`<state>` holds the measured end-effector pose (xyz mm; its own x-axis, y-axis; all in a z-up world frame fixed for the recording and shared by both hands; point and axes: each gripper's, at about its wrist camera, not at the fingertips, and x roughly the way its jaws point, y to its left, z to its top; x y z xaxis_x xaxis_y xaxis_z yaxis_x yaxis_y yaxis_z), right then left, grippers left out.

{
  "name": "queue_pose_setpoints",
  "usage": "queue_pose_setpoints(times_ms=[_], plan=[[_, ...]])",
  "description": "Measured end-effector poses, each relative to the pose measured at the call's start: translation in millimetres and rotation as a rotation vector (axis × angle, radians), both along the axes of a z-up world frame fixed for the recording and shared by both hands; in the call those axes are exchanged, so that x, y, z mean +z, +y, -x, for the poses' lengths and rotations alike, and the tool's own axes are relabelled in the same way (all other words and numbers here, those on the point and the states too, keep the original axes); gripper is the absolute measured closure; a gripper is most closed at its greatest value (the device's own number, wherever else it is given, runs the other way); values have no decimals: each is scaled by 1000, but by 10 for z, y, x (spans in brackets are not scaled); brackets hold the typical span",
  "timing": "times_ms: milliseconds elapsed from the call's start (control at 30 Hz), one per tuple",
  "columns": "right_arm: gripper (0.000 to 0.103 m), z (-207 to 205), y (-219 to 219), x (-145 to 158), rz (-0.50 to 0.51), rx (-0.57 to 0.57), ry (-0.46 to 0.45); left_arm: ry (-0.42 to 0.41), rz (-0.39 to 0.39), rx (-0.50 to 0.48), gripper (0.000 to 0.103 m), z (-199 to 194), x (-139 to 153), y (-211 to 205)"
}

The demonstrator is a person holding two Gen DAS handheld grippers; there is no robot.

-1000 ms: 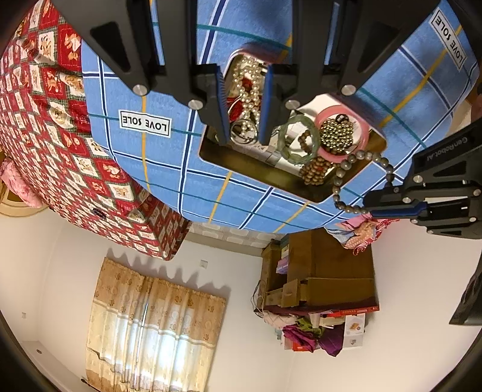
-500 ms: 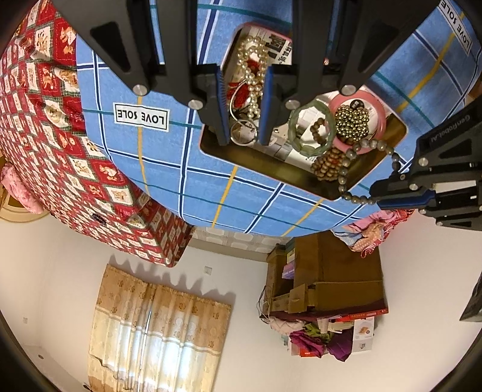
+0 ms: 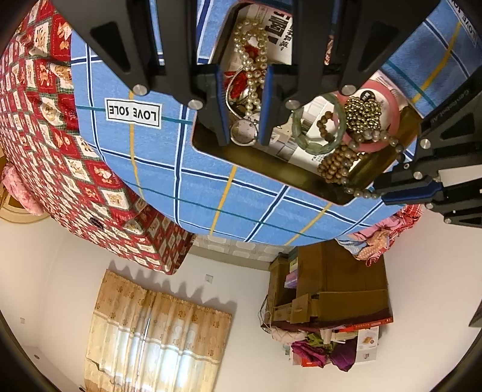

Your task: Organize jewelry

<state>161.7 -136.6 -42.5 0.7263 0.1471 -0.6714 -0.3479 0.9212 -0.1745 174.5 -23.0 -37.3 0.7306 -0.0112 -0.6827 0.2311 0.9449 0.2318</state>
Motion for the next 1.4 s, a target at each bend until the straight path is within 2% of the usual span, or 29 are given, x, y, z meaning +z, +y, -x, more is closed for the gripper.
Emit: queue_pose_setpoints(times_ms=[333,667,700,733,767,800,867,900,1133,1400], plan=[[81,-23,-2,-74,1,-12,17,20,8,11,94,-23,-100,34],[80,-55,3,-115,4,-5,29,20,24,6,93,-5,-83,15],[80,-52,0,-120,-1,2,35,21,23,5,90,2,-83,6],[73,-46,8,-129,1,0,36,17,24,4,88,14,-79,1],[66,-38,3,-133,2,-1,34,9,28,9,74,34,-67,3],[55,-21,-4,-133,-1,-1,29,-2,31,19,51,56,-50,12],[51,13,-24,-131,4,-13,17,-52,32,48,27,123,8,39],[50,32,-36,-131,7,-17,15,-73,38,56,25,157,43,58],[40,169,-181,-44,16,-99,-45,-82,58,89,25,284,122,211],[37,223,-204,33,5,-108,-69,-76,63,117,25,386,95,301]])
